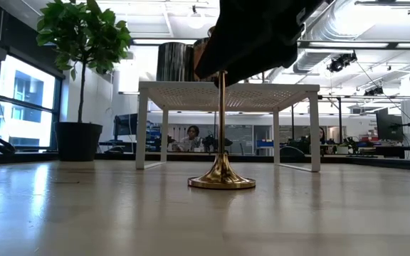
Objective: Pick & Place candle stick holders
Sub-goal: Put the gold candle holder on the shelf
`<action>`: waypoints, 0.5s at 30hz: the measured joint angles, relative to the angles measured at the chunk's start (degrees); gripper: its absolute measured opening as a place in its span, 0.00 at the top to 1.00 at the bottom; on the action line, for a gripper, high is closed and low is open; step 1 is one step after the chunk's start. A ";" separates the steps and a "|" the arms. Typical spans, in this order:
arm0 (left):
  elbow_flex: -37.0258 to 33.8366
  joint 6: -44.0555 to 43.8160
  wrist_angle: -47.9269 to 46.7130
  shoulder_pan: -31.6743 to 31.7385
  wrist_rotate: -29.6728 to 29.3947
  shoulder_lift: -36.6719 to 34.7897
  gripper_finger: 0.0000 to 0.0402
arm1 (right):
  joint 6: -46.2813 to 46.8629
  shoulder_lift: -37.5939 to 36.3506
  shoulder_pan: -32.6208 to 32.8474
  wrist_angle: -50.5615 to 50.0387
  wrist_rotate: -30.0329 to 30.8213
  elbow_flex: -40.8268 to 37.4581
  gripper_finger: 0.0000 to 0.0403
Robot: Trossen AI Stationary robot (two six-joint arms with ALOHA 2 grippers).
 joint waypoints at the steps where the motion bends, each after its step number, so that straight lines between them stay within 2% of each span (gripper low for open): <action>1: 0.04 -0.03 0.04 -0.06 -0.01 0.18 0.72 | 0.00 0.00 -0.19 -0.06 -0.14 0.00 0.40; 9: -0.02 -2.56 -1.53 -2.12 -0.27 1.10 0.72 | -0.26 0.00 -0.71 -0.12 -2.23 0.00 0.47; 12: -0.09 -3.03 -1.63 -2.17 -1.00 1.12 0.72 | -0.39 0.00 -0.93 -0.57 -3.24 0.00 0.55; 15: -0.09 -3.31 -1.67 -2.17 -1.13 1.10 0.72 | -0.39 0.00 -1.00 -0.53 -4.43 0.00 0.67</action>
